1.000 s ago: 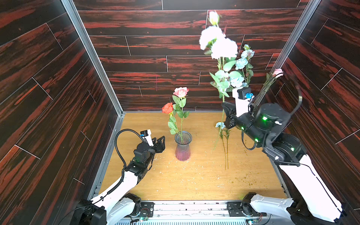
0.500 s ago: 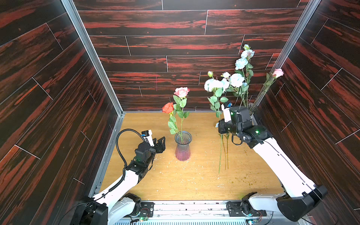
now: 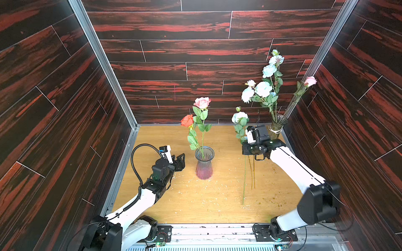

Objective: Pick out blue flowers from the vase
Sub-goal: Place the flower at the center of the board.

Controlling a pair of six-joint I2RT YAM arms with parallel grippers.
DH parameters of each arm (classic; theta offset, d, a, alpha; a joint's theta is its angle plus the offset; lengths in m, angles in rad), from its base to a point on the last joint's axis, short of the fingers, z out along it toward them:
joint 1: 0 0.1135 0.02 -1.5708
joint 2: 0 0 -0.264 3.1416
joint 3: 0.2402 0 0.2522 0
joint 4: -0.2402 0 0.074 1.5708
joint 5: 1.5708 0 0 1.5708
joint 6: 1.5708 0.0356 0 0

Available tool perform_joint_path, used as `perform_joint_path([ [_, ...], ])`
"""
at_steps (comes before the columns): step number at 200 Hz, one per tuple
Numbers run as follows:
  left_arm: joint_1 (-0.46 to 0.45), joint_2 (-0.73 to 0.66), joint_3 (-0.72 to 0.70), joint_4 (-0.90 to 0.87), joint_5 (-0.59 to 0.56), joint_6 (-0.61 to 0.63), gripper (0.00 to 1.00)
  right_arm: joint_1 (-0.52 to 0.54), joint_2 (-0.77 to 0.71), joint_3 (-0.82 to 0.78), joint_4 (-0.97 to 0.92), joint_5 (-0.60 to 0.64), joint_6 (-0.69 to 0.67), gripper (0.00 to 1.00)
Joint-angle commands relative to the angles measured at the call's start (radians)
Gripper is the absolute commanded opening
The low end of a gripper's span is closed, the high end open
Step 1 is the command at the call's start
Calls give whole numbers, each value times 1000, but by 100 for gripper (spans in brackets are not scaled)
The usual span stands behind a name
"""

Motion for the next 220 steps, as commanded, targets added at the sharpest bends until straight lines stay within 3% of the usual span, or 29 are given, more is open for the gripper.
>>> perform_joint_path([
  [1,-2,3,26,7,-7,20,68,-2,64,-8,36,-29,-7,0],
  [78,-2,17,29,7,-7,21,68,-18,250,15,48,-54,-38,0],
  [184,-2,19,29,4,-10,21,68,-33,401,28,26,69,-72,0],
  [220,-2,24,30,7,-4,21,68,-35,431,56,18,136,-106,4],
])
